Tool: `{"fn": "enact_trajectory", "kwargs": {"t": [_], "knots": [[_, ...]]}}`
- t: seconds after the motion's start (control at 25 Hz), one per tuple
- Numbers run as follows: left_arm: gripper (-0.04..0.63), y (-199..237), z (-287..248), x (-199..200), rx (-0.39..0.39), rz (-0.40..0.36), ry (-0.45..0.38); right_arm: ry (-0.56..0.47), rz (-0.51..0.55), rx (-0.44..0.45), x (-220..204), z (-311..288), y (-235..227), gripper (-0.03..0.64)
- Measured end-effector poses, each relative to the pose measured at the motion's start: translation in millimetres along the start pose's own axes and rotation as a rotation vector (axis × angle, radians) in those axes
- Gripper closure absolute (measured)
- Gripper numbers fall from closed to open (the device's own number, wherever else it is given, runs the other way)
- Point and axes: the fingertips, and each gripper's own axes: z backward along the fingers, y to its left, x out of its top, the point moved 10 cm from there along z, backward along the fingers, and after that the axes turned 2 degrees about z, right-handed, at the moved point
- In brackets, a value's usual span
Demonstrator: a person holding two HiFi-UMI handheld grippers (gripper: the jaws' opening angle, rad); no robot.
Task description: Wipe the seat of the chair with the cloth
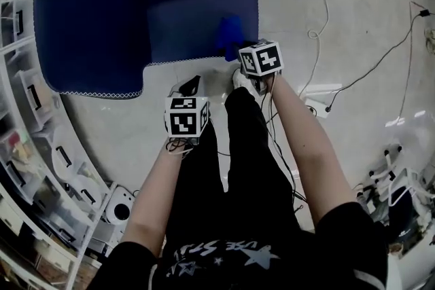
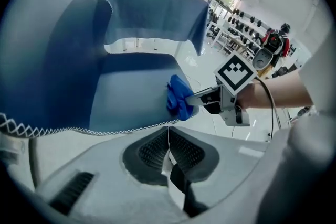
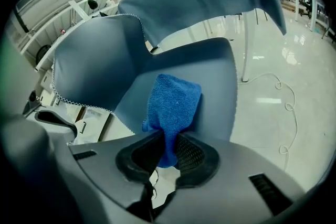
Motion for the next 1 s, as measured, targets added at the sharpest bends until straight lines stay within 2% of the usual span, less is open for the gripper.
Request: {"fn": "enact_trajectory", "kwargs": {"t": [0.28, 0.48, 0.64, 0.8, 0.92, 1.0], "knots": [[0.574, -35.9, -15.0, 24.8, -0.014, -0.054, 0.02, 0.002, -0.013, -0.052, -18.7, 35.9, -48.0, 0.56], [0.575, -52.8, -11.7, 44.3, -0.024, -0.068, 0.001, -0.031, -0.036, -0.041, -18.0, 64.0, -57.8, 0.561], [0.574, -53.5, 1.4, 58.6, -0.032, -0.101, -0.029, -0.057, -0.004, -0.053, -8.6, 81.6, -46.7, 0.561], [0.575, -36.4, 17.0, 69.4, -0.036, -0.131, -0.059, -0.082, -0.01, -0.079, 2.1, 88.9, -25.5, 0.561], [0.574, -19.2, 30.3, 71.9, -0.069, -0.142, -0.074, -0.118, -0.022, -0.097, 9.5, 95.4, 1.5, 0.561], [0.574, -10.5, 36.4, 74.0, -0.102, -0.175, -0.073, -0.146, -0.028, -0.123, 14.4, 102.4, 19.9, 0.561]]}}
